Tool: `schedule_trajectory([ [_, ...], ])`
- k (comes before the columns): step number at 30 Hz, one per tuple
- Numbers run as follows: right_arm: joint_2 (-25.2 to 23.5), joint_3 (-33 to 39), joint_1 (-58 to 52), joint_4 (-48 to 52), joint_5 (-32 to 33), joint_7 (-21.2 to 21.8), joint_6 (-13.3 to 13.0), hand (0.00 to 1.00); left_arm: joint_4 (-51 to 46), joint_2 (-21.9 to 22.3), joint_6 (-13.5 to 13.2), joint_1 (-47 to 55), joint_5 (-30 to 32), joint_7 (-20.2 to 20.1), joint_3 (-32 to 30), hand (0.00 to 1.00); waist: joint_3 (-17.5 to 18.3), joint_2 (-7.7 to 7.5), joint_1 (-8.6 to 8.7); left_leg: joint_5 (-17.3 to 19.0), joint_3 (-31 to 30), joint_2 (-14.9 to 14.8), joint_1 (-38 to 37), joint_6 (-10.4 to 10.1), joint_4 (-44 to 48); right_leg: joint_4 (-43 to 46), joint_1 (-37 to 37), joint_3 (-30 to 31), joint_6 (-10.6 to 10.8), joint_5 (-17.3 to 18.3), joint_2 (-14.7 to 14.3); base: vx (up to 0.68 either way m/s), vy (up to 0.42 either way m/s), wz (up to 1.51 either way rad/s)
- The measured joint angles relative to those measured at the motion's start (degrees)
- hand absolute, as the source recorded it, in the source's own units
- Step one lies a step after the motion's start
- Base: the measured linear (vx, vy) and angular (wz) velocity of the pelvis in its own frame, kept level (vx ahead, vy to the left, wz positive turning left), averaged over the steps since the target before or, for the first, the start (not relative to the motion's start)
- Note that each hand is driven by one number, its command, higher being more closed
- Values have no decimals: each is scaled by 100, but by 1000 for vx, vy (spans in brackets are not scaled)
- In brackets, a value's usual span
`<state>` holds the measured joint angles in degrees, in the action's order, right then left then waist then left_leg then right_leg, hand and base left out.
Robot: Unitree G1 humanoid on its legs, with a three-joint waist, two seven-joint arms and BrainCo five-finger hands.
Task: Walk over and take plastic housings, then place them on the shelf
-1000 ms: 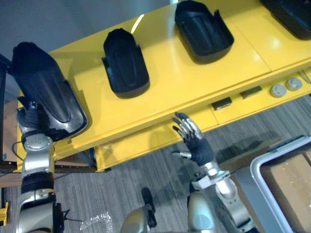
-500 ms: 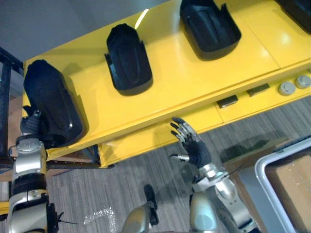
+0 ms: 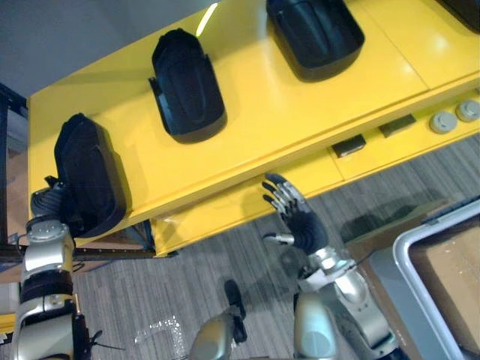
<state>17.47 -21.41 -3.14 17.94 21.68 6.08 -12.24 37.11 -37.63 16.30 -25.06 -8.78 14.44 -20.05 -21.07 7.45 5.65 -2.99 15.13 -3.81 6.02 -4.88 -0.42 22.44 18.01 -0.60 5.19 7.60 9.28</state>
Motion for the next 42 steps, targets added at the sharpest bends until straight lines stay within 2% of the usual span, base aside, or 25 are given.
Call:
schedule_trajectory([
  [5,0,-6,-63,-1,2,-8,0,0,4,28,146,-6,-176,721,-10,0,0,-1,3,-8,1,2,-5,5,2,17,0,-3,0,0,6,0,0,0],
  [6,0,-5,-70,-1,2,-9,0,0,3,29,148,-6,-223,807,-13,0,0,-1,3,-8,1,2,-5,5,2,19,0,-4,0,0,6,0,0,0],
  [11,-4,-21,-178,-8,1,-87,-1,0,-12,35,37,-97,-275,1811,-175,0,10,-20,17,-11,-13,2,-16,7,2,24,-22,-27,0,-2,11,4,-2,1],
  [12,-5,-14,-216,-14,1,-122,-6,0,-33,35,-111,-197,-374,2144,-249,0,15,-29,19,-16,-34,2,-26,7,-1,23,-46,-54,-1,-2,15,16,-8,7],
  [13,-5,-15,-234,-25,2,-122,-7,0,-82,35,-200,-243,-441,2306,-262,0,15,-30,21,-18,-52,1,-42,7,-4,12,-80,-74,-1,-2,18,20,-6,8],
  [15,-16,-36,-350,-132,2,-116,-18,0,-338,25,-699,-364,-491,2881,-266,0,33,-66,39,-18,-62,2,-224,7,-52,-30,-274,-102,-1,-1,18,17,-1,2],
  [16,-18,-35,-369,-137,2,-117,-26,0,-362,20,-770,-384,-489,2952,-267,0,36,-71,40,-18,-66,3,-237,7,-54,-40,-295,-107,-1,-1,18,0,0,0],
  [18,-34,-48,-415,-226,-1,-117,-60,0,-475,-39,-1280,-498,-455,3403,-231,0,69,-124,64,-17,-62,-2,-298,6,-72,-125,-389,-115,4,-4,13,0,0,0],
  [21,-53,-80,-469,-536,-4,-119,-96,0,-475,-40,-1597,-546,-413,3699,-211,0,230,-215,95,-16,-60,-6,-314,5,-100,-221,-424,-121,23,-19,-1,0,0,0],
  [24,-84,-92,-586,-704,-16,-115,-101,0,-472,-41,-1819,-548,-368,3714,-126,0,329,-292,100,-15,-64,-32,-403,4,-115,-314,-568,-120,43,-68,-38,39,-3,-1],
  [26,-120,-105,-641,-767,-58,-106,-120,0,-552,-42,-2084,-565,-350,3642,-85,0,404,-371,123,-11,-63,-43,-505,1,-113,-445,-744,-137,48,-95,-50,0,0,0],
  [28,-155,-99,-707,-777,-65,-103,-166,0,-796,-43,-2233,-566,-228,3568,73,0,504,-383,125,-9,-97,-51,-509,0,-118,-588,-819,-211,55,-130,-53,-1,6,8],
  [30,-197,-51,-725,-856,-184,-102,-208,0,-1260,-38,-2447,-551,-138,3330,227,0,587,-389,126,-9,-140,-55,-535,1,-136,-731,-930,-255,54,-213,-95,14,-5,7],
  [33,-315,17,-783,-1007,-378,-128,-331,0,-2768,89,-2925,1,-37,2777,337,0,850,-376,138,-10,-178,-62,-663,3,-237,-1050,-1168,-274,72,-360,-163,29,5,-2],
  [35,-335,140,-812,-1009,-572,-145,-441,0,-3882,531,-3103,545,96,2410,386,0,982,-324,137,-10,-187,-66,-829,5,-338,-1242,-1391,-304,93,-413,-168,68,23,0],
  [37,-379,367,-784,-1005,-684,-245,-569,0,-5068,1194,-3245,1385,278,2068,653,0,1166,-283,132,-8,-218,-66,-963,7,-399,-1462,-1630,-401,115,-474,-165,63,22,11],
  [39,-490,663,-713,-1005,-697,-305,-666,0,-5877,1897,-3301,2306,432,1723,762,0,1295,-264,26,27,-231,-86,-1055,19,-403,-1697,-1844,-443,101,-554,-215,24,8,7],
  [40,-494,683,-702,-1005,-704,-328,-677,0,-5934,1964,-3311,2399,442,1670,762,0,1307,-262,-3,29,-230,-92,-1060,19,-403,-1728,-1862,-449,100,-567,-221,-4,-9,4],
  [42,-533,877,-594,-1005,-843,-444,-739,0,-6292,2364,-3380,2934,606,1406,775,0,1341,-283,-117,33,-370,-116,-1098,18,-399,-1967,-2115,-645,97,-624,-245,-22,-20,27],
])
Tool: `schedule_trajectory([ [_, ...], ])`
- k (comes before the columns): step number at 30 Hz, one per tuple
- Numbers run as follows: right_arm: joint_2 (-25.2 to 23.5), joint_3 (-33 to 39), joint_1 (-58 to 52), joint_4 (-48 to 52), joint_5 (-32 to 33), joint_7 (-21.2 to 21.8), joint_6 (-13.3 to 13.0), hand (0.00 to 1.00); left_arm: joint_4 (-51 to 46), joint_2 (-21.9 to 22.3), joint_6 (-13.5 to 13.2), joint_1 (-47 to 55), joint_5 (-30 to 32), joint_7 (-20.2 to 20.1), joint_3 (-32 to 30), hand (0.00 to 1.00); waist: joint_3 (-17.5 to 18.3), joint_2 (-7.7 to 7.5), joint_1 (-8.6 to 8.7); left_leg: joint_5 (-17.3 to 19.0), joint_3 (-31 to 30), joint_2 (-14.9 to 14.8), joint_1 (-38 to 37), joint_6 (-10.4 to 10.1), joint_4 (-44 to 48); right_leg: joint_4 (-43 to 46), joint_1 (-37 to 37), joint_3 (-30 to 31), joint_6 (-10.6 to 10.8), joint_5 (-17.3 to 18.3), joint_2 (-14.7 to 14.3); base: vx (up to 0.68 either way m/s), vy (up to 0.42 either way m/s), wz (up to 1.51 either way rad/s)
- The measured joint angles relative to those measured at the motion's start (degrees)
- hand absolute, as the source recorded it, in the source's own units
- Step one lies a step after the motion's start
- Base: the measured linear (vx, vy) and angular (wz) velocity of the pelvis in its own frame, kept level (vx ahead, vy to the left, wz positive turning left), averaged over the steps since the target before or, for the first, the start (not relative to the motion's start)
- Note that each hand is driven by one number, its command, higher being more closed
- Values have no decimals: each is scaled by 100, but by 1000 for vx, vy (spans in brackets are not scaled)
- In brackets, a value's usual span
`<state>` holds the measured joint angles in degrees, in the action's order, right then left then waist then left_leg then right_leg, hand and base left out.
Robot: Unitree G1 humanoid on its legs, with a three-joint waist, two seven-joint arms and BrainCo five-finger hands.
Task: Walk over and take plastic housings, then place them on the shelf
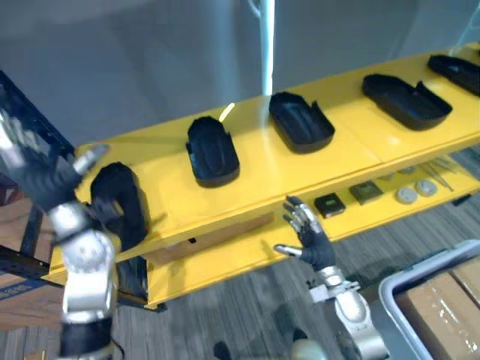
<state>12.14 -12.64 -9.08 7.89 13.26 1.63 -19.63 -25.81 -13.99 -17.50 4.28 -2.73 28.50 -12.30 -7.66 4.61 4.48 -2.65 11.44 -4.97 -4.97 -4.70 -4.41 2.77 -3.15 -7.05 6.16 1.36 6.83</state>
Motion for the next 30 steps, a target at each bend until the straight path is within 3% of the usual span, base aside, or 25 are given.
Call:
schedule_trajectory([
  [5,13,175,525,-1,-57,-33,-19,0,-723,406,-338,750,128,-275,-14,0,190,-108,-254,-27,-299,12,27,-36,-13,-277,-253,-339,-5,-27,2,-24,-8,34],
  [6,2,170,690,-2,-58,-32,-24,0,-766,481,-364,843,140,-234,-50,0,226,-139,-375,-40,-375,17,33,-41,-15,-284,-311,-417,-8,-60,2,16,-8,31],
  [8,3,143,947,-9,-58,-31,-29,0,-796,694,-354,1034,94,-90,-72,0,324,-206,-447,-77,-526,34,146,-43,-19,-321,-319,-581,-1,-79,7,10,-12,37],
  [12,2,67,1526,-204,-35,0,-24,0,-521,1111,81,1337,-100,427,-214,0,313,-344,-676,-122,-758,52,223,-49,-50,-337,-406,-803,-4,-84,6,8,-16,35],
  [16,4,-206,2322,-632,201,254,-1,0,792,1271,388,1626,-341,599,-437,0,266,-487,-825,-179,-985,69,376,-57,-57,-347,-405,-1031,-25,-69,-2,-12,-18,32],
  [18,1,-370,2632,-867,306,380,24,0,1440,1292,409,1663,-355,402,-397,0,219,-538,-915,-209,-1068,77,449,-58,-56,-340,-374,-1104,-29,-67,-2,-14,-18,23],
  [23,-91,-946,3248,-1480,568,914,107,0,2532,1290,474,1823,-368,-650,39,0,1,-618,-1036,-291,-1274,108,613,-59,-54,-269,-309,-1321,-73,-40,15,-22,-11,21],
  [26,-188,-1115,3536,-1634,572,1227,131,0,2809,1304,515,1804,-369,-1179,426,0,-327,-534,-1088,-383,-1281,98,765,-46,-51,-100,-86,-1321,-97,-25,32,-64,5,2],
  [27,-191,-1190,3592,-1634,569,1348,131,100,2871,1309,522,1764,-368,-1327,592,0,-465,-492,-1087,-413,-1284,99,834,-43,-51,-40,10,-1322,-101,-23,44,-85,14,0],
  [30,-177,-1388,3771,-1634,565,1536,131,100,2998,1309,525,1571,-358,-1636,898,0,-825,-381,-1077,-508,-1291,100,1054,-22,-50,135,298,-1320,-123,-4,105,-88,26,2],
])
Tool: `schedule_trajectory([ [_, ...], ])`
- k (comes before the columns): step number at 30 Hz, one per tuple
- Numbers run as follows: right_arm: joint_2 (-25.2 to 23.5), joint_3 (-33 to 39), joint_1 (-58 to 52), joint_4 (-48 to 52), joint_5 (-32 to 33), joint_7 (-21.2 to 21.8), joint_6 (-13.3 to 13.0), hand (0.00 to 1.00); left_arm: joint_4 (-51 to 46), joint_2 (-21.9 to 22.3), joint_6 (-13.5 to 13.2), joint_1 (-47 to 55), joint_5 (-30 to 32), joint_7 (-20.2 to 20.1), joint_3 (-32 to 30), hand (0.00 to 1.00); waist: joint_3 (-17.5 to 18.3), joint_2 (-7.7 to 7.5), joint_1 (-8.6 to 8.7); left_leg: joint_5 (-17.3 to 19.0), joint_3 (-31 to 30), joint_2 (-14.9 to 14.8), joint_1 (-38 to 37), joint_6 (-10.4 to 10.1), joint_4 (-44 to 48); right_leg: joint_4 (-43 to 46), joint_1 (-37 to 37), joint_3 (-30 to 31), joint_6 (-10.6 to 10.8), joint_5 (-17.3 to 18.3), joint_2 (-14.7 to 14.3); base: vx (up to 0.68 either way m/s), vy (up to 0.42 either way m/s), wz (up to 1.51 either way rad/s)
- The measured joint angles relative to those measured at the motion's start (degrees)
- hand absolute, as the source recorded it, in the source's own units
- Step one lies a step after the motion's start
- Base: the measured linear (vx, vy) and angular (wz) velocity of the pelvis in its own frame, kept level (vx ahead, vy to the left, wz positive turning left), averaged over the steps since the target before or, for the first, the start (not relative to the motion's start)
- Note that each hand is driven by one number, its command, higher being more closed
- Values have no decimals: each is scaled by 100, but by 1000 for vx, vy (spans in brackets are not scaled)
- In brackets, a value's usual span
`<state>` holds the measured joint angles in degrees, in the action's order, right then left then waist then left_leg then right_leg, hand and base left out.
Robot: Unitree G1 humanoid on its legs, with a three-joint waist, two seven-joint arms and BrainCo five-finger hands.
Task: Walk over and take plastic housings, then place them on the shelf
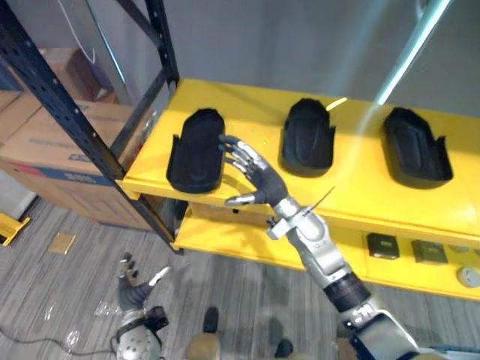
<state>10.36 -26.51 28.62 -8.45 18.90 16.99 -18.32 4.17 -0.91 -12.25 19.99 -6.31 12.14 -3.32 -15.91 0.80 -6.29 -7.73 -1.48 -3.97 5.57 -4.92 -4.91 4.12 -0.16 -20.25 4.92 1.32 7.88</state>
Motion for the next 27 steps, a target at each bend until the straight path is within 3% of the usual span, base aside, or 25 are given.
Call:
schedule_trajectory([
  [8,-2,-445,318,446,-207,342,6,100,175,-117,2,-585,-514,107,302,0,-819,195,82,-126,40,109,266,55,25,477,497,68,51,63,198,-36,13,1],
  [17,-257,-1172,421,788,-296,704,150,100,571,-327,23,-662,-691,121,658,0,-982,292,77,-104,55,187,307,85,27,684,644,115,65,226,296,21,-8,0],
  [27,-641,-1626,709,336,-762,327,209,100,1021,-328,142,-908,-739,111,1072,0,-1072,448,51,-90,-132,257,414,104,92,1032,760,-26,76,462,386,31,-27,10],
])
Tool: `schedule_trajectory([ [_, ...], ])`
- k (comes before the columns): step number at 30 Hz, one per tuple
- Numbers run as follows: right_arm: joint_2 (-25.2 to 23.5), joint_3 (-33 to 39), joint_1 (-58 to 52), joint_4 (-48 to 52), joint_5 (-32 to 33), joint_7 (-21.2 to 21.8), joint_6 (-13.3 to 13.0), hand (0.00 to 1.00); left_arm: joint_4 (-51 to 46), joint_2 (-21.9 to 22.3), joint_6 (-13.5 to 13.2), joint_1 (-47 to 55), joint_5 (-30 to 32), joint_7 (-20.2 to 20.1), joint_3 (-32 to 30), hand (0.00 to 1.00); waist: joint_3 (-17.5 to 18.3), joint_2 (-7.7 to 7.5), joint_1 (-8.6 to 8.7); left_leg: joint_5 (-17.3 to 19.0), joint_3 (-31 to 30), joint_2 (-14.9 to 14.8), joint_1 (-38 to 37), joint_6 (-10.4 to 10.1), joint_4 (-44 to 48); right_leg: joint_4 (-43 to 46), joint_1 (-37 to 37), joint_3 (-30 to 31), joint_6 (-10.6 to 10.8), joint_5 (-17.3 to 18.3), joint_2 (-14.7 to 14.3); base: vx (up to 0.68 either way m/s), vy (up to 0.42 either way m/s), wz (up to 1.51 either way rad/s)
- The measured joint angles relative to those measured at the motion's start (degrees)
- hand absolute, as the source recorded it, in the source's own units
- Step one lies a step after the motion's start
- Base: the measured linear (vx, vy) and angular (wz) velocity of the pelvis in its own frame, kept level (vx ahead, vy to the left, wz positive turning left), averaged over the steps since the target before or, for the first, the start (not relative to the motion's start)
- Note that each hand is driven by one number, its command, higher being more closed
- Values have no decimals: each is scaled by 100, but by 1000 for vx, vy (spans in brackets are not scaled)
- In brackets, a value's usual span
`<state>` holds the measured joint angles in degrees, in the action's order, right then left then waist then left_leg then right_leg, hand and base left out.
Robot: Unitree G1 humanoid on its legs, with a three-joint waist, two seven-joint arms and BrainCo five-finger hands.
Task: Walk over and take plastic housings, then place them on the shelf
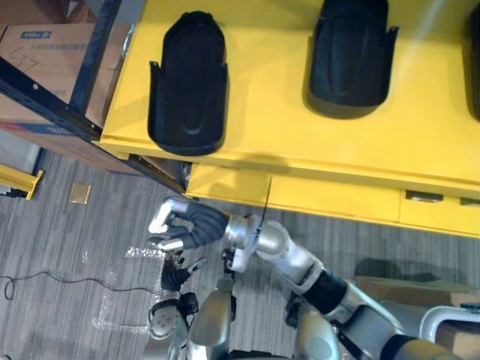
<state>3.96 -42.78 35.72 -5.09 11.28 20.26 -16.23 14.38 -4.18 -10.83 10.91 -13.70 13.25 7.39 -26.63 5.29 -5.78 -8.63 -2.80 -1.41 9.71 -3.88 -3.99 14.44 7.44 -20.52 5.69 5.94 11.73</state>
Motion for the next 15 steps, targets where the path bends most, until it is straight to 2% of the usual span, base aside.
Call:
schedule_trajectory([
  [6,-119,-14,126,-311,-326,-538,2,100,217,1,104,-11,-62,-2,313,0,-36,73,-41,33,-46,11,43,-14,71,200,55,-3,6,124,40,11,-25,4],
  [11,-135,-14,212,-590,-659,-824,5,100,280,-17,110,-13,-171,-2,455,0,-78,160,-142,83,-101,0,63,-49,173,355,65,-30,-5,240,62,-3,-30,6],
  [15,-200,-14,353,-711,-914,-986,37,100,289,-17,130,-12,-191,-2,505,0,-82,172,-184,102,-152,-18,153,-73,255,407,92,-116,-30,277,46,-2,-25,6],
])
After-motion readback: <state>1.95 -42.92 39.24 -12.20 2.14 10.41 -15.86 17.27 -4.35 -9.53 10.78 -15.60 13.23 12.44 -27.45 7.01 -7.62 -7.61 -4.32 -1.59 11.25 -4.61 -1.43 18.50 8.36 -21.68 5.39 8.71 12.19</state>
